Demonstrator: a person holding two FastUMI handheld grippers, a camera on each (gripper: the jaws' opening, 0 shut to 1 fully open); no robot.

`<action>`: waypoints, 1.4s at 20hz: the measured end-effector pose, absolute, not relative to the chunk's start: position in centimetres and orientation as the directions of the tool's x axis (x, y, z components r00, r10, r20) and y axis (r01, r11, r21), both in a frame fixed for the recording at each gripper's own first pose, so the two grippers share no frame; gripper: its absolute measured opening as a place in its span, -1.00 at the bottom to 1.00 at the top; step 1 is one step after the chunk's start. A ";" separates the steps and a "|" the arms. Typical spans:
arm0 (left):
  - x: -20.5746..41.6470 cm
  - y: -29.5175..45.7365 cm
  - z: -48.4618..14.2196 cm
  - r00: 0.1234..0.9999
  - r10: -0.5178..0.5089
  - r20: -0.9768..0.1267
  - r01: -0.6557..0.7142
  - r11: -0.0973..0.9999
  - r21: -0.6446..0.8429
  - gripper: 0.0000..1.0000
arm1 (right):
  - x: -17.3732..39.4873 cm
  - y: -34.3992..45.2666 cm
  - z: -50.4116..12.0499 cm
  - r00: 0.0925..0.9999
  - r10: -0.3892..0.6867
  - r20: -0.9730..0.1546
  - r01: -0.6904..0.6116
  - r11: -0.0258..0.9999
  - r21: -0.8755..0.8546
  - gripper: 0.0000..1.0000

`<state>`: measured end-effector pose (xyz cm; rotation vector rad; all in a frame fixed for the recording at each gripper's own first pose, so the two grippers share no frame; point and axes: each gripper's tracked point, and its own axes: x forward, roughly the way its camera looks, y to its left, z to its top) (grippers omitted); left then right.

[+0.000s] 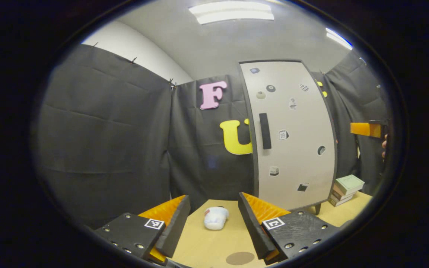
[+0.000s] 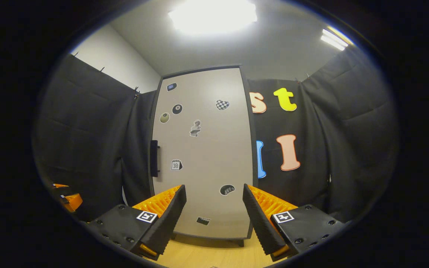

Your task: Open the cabinet door with the right hand, grasp the bottle in the cabinet with the left hand and place it on the coaster, then close the cabinet door with the right hand.

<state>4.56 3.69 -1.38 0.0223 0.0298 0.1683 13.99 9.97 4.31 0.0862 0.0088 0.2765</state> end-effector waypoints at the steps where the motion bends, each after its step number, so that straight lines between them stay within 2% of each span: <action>1: 5.0 4.6 -1.6 0.985 0.171 -0.030 -0.170 0.985 0.024 0.58 | 14.6 11.1 4.7 0.960 0.280 0.001 -0.279 0.957 0.078 0.90; 17: 8.7 18.6 -7.2 0.967 0.238 -0.087 -0.233 0.971 0.060 0.58 | 24.0 26.9 7.4 0.941 0.335 -0.049 -0.330 0.939 0.093 0.90; 28: 8.2 24.0 -10.6 0.949 0.289 -0.126 -0.285 0.957 0.046 0.58 | 28.1 33.6 6.3 0.928 0.347 -0.135 -0.344 0.938 0.051 0.94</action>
